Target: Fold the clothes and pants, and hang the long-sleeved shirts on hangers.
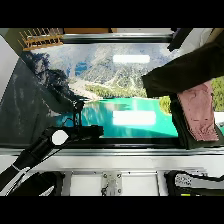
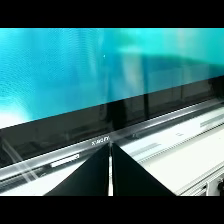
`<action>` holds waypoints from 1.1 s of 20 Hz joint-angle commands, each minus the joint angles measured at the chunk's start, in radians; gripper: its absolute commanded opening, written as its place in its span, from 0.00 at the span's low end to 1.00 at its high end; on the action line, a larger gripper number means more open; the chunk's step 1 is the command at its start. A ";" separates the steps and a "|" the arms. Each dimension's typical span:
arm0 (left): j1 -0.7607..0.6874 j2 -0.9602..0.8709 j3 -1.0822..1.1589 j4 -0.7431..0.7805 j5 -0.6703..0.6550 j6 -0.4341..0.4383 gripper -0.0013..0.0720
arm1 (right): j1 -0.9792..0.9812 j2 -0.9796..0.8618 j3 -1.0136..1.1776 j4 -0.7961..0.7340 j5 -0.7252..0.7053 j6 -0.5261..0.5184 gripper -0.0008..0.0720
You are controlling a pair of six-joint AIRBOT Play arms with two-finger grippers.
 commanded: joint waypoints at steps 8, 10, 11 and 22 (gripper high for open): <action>-0.001 -0.001 0.000 0.001 0.012 0.003 0.04 | -0.201 0.425 -0.542 -0.244 0.278 0.076 0.01; -0.001 -0.001 0.000 0.001 0.011 0.003 0.04 | -0.201 0.523 -0.739 -0.244 0.255 0.080 0.01; -0.001 -0.001 0.000 0.000 0.010 0.003 0.04 | -0.201 0.567 -0.832 -0.245 0.241 0.098 0.01; -0.001 -0.001 0.000 0.000 0.002 0.003 0.03 | -0.201 0.693 -1.151 -0.306 0.166 -0.057 0.69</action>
